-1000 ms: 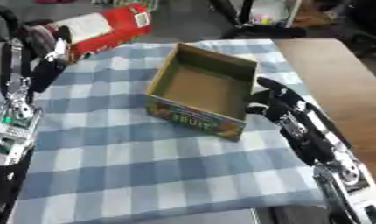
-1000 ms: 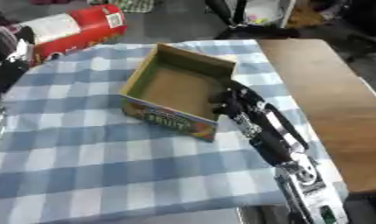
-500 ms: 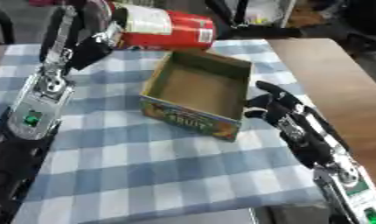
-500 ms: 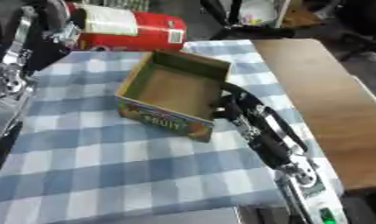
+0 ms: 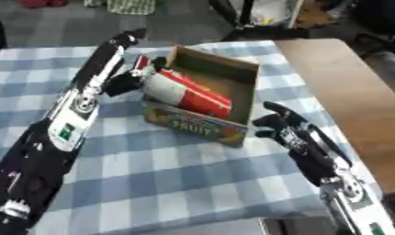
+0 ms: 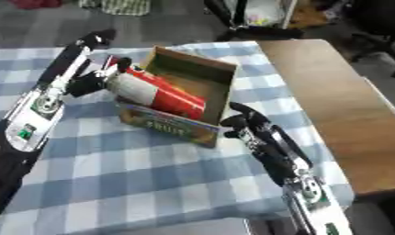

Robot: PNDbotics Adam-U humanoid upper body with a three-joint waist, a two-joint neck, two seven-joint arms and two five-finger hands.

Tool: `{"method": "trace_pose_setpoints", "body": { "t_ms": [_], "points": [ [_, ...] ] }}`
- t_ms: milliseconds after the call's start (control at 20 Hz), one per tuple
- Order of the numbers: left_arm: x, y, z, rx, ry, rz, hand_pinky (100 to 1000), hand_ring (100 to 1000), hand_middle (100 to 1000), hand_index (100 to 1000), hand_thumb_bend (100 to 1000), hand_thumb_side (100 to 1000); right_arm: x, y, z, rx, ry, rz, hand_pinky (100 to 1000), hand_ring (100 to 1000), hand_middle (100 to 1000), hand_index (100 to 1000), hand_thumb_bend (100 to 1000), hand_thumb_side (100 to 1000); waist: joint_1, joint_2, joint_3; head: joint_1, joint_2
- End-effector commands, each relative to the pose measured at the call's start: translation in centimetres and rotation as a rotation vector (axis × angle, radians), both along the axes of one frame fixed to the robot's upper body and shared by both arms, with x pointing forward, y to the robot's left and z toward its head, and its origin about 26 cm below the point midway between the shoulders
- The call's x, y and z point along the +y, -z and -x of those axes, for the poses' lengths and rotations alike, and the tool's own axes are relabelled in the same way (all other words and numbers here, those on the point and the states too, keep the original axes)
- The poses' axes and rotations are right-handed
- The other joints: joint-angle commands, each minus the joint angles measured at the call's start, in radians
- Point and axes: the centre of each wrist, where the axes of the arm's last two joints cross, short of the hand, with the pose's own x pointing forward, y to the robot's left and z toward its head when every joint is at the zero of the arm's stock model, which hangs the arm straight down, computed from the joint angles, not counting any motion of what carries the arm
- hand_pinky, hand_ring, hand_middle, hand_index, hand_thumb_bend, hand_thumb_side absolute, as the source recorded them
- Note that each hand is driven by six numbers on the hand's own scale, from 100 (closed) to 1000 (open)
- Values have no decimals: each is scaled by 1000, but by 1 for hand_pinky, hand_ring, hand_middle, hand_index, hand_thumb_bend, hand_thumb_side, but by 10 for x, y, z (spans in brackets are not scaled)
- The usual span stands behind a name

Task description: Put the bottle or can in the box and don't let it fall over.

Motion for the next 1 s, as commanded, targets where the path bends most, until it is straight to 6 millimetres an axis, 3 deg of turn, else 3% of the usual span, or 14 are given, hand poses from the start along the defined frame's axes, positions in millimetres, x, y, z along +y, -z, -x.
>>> {"method": "trace_pose_setpoints", "body": {
  "t_ms": [50, 150, 300, 600, 700, 1000],
  "points": [
    [0, -11, -2, -29, 19, -1, 980, 915, 909, 1000, 969, 1000, 0, -4, -1, -16, -1, 9, 800, 847, 677, 928, 100, 631, -3, -32, -2, -2, 2],
    [1, -13, 0, -25, 37, 33, 977, 915, 910, 1000, 964, 1000, 0, -5, -1, -21, -3, 7, 800, 847, 678, 927, 100, 650, -3, -32, -2, -3, 2],
    [9, -19, 8, -16, 91, 143, 957, 895, 881, 991, 836, 1000, -1, -6, -2, -30, 4, 3, 800, 847, 678, 926, 100, 656, -2, -31, 0, -6, 2],
    [53, -53, 48, -53, 155, 456, 922, 846, 827, 949, 560, 899, -5, -7, -2, -36, 34, -8, 800, 846, 676, 923, 100, 660, -1, -29, 16, -20, 2],
    [70, -56, 64, -61, 127, 529, 914, 829, 811, 938, 489, 894, -6, -8, -2, -43, 41, -14, 800, 845, 676, 922, 100, 661, -2, -28, 27, -24, 2],
    [112, -25, 96, 7, -88, 678, 900, 793, 777, 910, 420, 911, -8, -12, -1, -65, 47, -25, 801, 846, 676, 922, 100, 660, -5, -24, 48, -25, 2]
  ]
}}
